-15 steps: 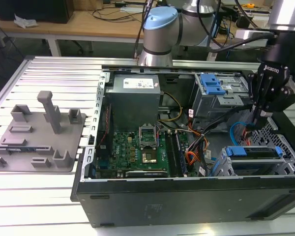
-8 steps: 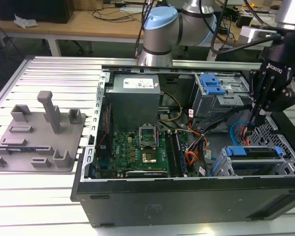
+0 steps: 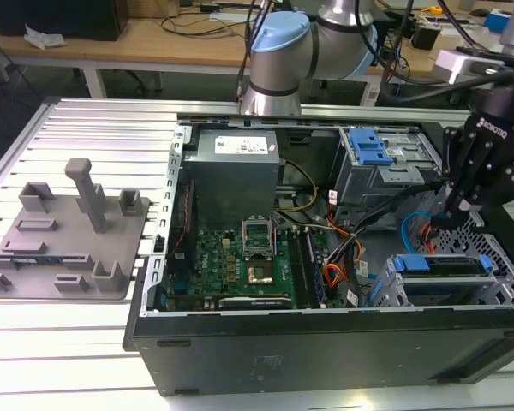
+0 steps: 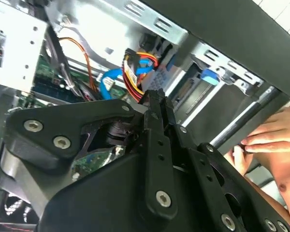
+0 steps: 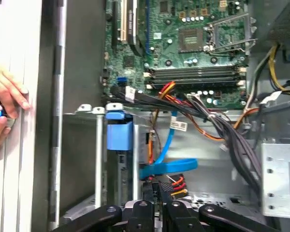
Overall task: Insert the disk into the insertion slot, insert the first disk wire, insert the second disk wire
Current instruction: 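Insert the first disk wire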
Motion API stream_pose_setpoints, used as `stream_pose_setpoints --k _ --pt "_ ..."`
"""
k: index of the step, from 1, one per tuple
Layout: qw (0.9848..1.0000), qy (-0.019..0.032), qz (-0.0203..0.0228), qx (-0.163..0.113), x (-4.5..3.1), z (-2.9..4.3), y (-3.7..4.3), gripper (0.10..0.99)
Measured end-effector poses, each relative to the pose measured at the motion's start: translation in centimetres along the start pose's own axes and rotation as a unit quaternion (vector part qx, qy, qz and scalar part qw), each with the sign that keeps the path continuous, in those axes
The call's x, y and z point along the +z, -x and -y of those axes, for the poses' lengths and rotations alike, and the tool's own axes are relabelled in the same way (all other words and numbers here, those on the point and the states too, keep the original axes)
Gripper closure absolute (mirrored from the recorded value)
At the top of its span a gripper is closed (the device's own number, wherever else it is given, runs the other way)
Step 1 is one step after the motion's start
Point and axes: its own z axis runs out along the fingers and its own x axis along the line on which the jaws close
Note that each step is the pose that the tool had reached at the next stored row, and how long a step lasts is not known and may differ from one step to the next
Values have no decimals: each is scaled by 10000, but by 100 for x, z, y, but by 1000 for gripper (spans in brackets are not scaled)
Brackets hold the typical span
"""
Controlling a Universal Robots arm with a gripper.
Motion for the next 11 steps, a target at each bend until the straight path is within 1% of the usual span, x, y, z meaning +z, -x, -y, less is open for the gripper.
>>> stream_pose_setpoints --k 1,3,4,6,7,8,9,10,11 --pt "10000 5 0 -1 7 24 -38 922" --pt "10000 7 1 -1 14 70 -89 922" --pt "10000 7 7 -2 17 77 -103 922" --pt "10000 7 69 -6 26 78 -130 922" --pt "9998 3 210 -18 30 78 -143 922" --pt "9992 -7 390 -35 32 78 -153 922" --pt "9987 -17 508 -45 35 78 -165 922" --pt "9985 -18 552 -49 38 79 -177 922" --pt "9985 -18 553 -49 38 79 -179 922"
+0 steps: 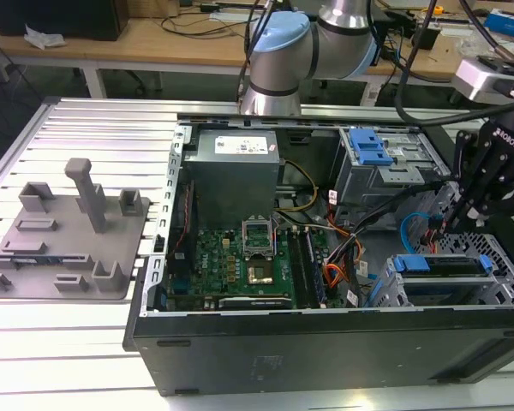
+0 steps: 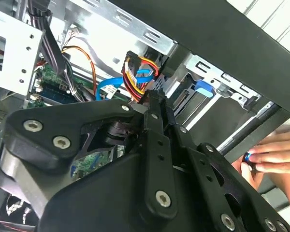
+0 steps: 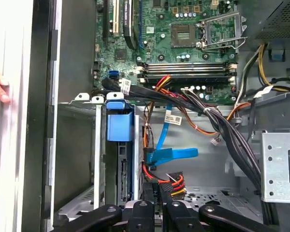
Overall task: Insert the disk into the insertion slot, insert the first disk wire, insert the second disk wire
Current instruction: 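Insert the first disk wire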
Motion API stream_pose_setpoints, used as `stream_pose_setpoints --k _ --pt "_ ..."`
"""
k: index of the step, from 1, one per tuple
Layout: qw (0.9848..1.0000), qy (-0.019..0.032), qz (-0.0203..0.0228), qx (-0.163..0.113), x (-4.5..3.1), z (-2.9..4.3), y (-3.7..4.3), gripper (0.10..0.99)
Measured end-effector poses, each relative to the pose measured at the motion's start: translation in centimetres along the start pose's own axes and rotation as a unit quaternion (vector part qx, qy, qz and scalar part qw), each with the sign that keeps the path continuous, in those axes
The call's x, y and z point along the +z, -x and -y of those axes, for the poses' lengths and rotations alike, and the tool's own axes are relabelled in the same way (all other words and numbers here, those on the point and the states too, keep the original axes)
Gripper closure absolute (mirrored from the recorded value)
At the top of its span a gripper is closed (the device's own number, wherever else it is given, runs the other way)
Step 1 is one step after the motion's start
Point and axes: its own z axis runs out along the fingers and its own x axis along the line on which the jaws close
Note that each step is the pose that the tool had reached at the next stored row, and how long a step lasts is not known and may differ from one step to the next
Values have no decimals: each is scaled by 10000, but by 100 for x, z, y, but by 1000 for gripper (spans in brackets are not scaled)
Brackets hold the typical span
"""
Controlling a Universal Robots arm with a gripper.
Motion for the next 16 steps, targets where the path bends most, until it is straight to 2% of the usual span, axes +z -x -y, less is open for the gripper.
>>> stream_pose_setpoints --k 3,5,6,7,10,12,13,16 --pt "10000 -4 3 2 1 -1 -5 922" --pt "10000 -60 46 5 7 -26 -40 922" --pt "9999 -96 87 5 10 -33 -62 922" --pt "9999 -108 124 3 13 -35 -77 922" --pt "9995 -123 292 -10 20 -40 -133 922" --pt "9991 -125 416 -20 26 -43 -176 922" --pt "9986 -126 504 -27 31 -45 -215 922" --pt "9986 -126 512 -28 33 -45 -230 922"
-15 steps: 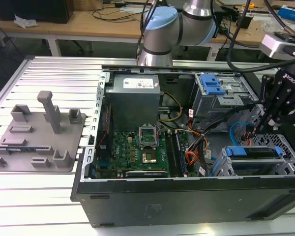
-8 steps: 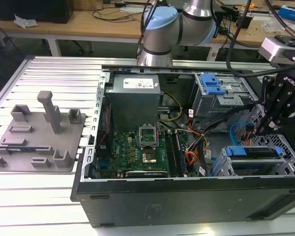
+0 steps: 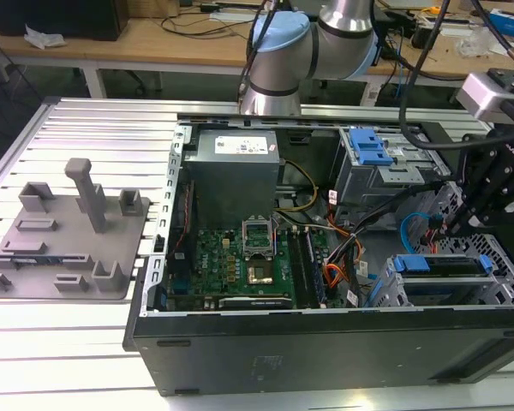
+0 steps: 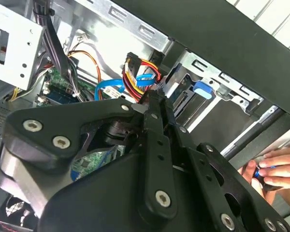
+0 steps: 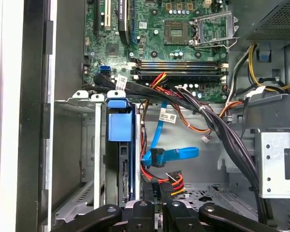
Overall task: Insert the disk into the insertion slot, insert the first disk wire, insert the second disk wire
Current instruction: 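Insert the first disk wire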
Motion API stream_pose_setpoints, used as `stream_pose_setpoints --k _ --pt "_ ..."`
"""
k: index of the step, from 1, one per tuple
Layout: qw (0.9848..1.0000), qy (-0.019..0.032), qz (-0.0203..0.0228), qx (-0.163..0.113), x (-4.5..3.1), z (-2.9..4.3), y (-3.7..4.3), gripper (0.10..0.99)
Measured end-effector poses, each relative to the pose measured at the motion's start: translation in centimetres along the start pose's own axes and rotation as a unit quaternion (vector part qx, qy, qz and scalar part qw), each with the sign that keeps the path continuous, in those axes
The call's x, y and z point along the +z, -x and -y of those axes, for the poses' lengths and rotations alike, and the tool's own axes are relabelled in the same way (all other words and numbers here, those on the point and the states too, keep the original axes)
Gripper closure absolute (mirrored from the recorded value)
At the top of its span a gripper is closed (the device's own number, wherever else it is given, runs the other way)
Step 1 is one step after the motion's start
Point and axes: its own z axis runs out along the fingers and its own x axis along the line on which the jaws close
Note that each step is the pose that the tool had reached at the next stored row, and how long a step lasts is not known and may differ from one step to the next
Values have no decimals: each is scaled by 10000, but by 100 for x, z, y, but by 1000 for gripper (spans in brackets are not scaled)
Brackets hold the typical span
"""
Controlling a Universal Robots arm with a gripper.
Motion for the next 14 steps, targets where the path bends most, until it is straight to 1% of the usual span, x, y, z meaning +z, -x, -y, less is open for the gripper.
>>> stream_pose_setpoints --k 4,5,7,11,14 --pt "10000 -4 0 0 0 0 -17 922" --pt "10000 -25 -1 1 0 -1 -49 922" --pt "10000 -42 0 0 1 0 -90 922" --pt "10000 -46 -1 1 3 0 -173 922" --pt "10000 -46 0 3 3 0 -197 922"
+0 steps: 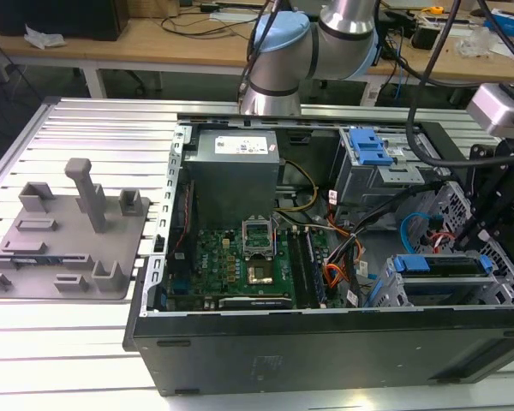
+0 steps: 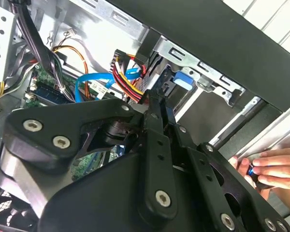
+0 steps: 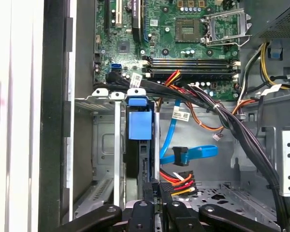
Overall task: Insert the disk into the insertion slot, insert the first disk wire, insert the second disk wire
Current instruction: 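Insert the first disk wire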
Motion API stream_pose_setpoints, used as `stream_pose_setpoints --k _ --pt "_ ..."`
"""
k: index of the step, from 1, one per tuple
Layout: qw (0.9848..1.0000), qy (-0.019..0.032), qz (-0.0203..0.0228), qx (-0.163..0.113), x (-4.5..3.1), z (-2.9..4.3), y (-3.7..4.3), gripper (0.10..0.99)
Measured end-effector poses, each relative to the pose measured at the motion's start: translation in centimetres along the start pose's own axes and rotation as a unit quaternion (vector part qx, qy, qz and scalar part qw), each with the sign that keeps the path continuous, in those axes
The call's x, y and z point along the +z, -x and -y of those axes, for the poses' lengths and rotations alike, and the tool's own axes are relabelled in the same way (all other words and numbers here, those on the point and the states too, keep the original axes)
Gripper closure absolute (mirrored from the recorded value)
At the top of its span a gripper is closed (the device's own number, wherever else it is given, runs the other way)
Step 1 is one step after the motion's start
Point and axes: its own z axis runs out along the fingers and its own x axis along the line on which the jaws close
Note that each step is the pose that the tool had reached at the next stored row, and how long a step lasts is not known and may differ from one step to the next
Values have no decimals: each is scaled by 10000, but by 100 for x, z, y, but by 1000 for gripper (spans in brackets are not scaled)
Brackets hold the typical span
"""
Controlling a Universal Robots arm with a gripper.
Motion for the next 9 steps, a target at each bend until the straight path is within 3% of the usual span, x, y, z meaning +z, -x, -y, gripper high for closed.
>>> stream_pose_setpoints --k 9 --pt "10000 0 2 22 11 1 -26 922"
